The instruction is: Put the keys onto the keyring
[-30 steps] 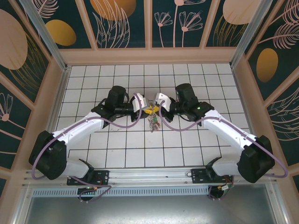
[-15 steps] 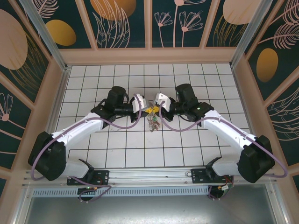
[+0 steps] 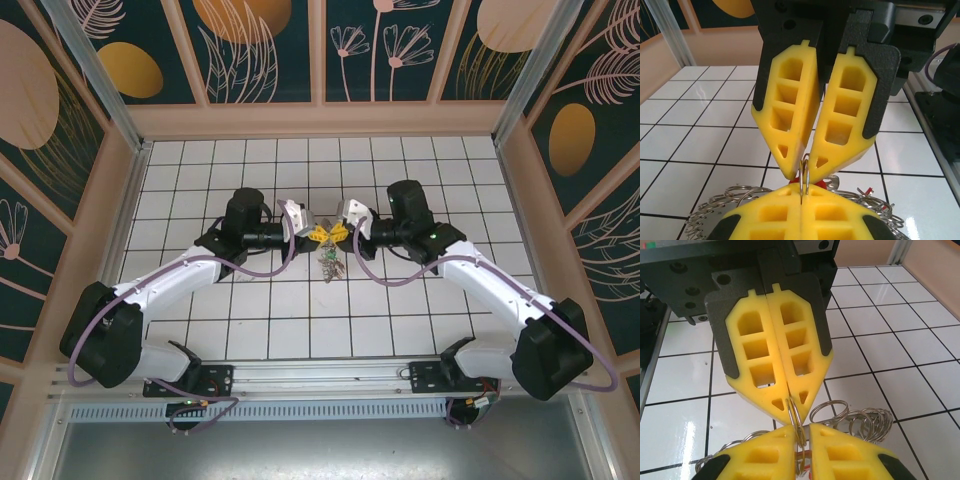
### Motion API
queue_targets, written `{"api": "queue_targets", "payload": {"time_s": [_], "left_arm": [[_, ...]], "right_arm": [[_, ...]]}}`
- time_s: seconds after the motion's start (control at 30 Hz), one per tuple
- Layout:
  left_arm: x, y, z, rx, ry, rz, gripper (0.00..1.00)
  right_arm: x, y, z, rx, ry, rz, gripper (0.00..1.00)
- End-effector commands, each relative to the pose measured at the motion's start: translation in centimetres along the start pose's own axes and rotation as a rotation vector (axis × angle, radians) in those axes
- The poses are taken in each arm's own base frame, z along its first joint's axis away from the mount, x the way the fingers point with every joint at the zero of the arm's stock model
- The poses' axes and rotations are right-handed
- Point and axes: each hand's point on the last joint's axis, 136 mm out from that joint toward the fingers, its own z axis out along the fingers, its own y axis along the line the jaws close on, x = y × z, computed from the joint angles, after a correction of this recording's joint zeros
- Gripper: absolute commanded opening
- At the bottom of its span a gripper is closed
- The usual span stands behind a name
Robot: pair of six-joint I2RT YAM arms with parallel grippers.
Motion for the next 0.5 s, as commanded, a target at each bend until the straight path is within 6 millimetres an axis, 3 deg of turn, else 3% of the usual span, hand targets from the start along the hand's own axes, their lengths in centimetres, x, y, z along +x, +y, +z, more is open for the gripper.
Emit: {"api": "queue_targets", "payload": {"time_s": [0.0,0.27,0.47], "left_arm": [[-3.3,-1.6,-0.4,0.090,-0.120,0.078,0.00],[-3.3,-1.6,-0.4,0.098,-0.128,0.070,0.00],[-3.4,-1.5,-0.3,0.100,-0.130,0.066,0.00]], "right_arm": [[-0.1,0.1,-0.2,0.000,-0.029,-0.013,0.14],[0.5,-0.8,-0.9,0.022,-0.029,0.004,0.14],[0.0,-0.9,-1.0,0.021,-0.049,0.008,0.00]]}}
